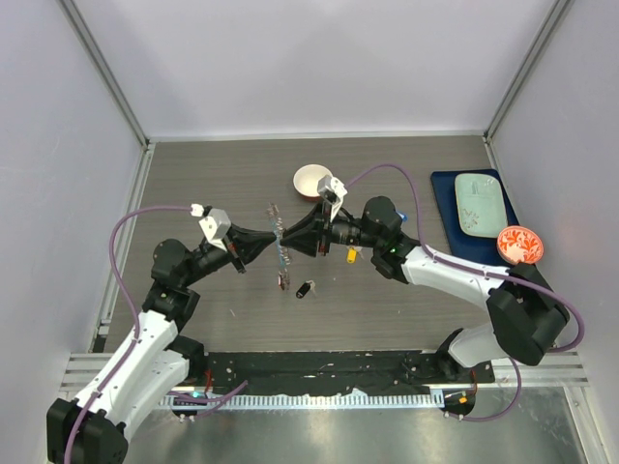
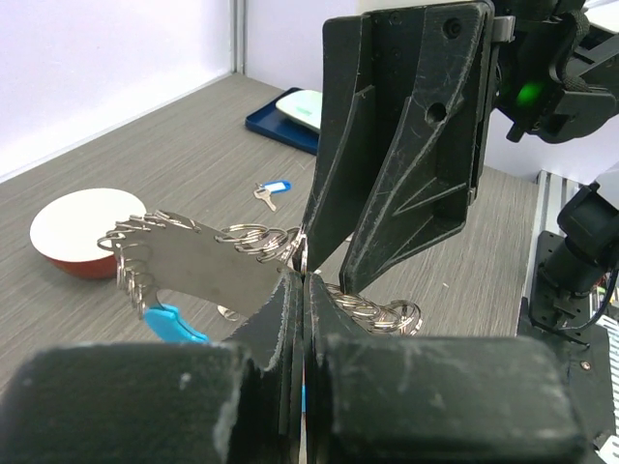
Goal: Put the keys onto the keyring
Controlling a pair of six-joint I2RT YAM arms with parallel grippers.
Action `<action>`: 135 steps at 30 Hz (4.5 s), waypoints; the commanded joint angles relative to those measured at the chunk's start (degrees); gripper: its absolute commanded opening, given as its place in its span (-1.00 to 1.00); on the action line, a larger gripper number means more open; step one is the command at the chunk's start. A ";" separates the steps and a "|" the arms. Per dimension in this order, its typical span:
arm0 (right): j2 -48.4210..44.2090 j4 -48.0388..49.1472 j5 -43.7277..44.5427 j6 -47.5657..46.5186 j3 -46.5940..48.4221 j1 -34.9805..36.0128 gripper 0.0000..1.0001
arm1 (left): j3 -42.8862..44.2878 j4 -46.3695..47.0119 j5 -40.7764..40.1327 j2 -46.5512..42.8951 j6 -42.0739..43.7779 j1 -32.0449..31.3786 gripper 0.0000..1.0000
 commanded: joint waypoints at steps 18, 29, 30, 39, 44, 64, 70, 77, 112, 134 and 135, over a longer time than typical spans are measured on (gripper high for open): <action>2.22 8.26 -4.34 2.83 3.62 -0.04 -0.65 | -0.36 10.62 3.35 0.91 -4.20 -0.02 -1.00; -0.85 -8.32 -4.00 -9.63 7.48 -0.22 -0.99 | 2.70 -2.25 1.07 -1.37 2.47 -0.02 -0.67; -1.12 -11.31 -3.56 -14.18 9.58 -0.22 -0.99 | 3.32 -4.38 0.80 -1.73 5.53 0.06 -0.57; 3.09 -48.41 15.11 -31.53 30.75 -1.97 -0.99 | 6.76 -17.67 -12.44 -7.34 12.76 0.06 0.11; 5.37 -53.76 24.45 -24.32 35.07 -4.26 -0.99 | 7.37 -22.33 -18.27 -9.29 14.26 0.06 0.16; 2.13 -53.35 1.21 -37.93 30.17 -2.95 -0.99 | 12.99 -20.93 -1.15 0.46 14.52 0.06 0.51; 0.11 -53.17 -4.43 -43.31 27.53 -2.94 -0.99 | 16.42 -22.42 6.76 4.42 18.30 0.15 0.48; 0.64 -53.35 -7.24 -44.02 27.44 -2.94 -0.99 | 19.50 -24.09 15.20 9.61 21.64 0.15 0.32; 1.34 -52.47 -9.62 -43.49 27.26 -1.72 -0.99 | 21.87 -26.91 14.07 16.20 22.79 -1.78 -0.37; 0.99 -52.21 -10.94 -43.75 27.44 -0.40 -0.99 | 22.14 -26.91 14.51 17.78 21.38 -1.96 -0.66; 0.90 -52.12 -11.02 -43.75 27.44 -0.22 -0.99 | 22.23 -26.99 14.33 17.87 21.03 -2.04 -0.66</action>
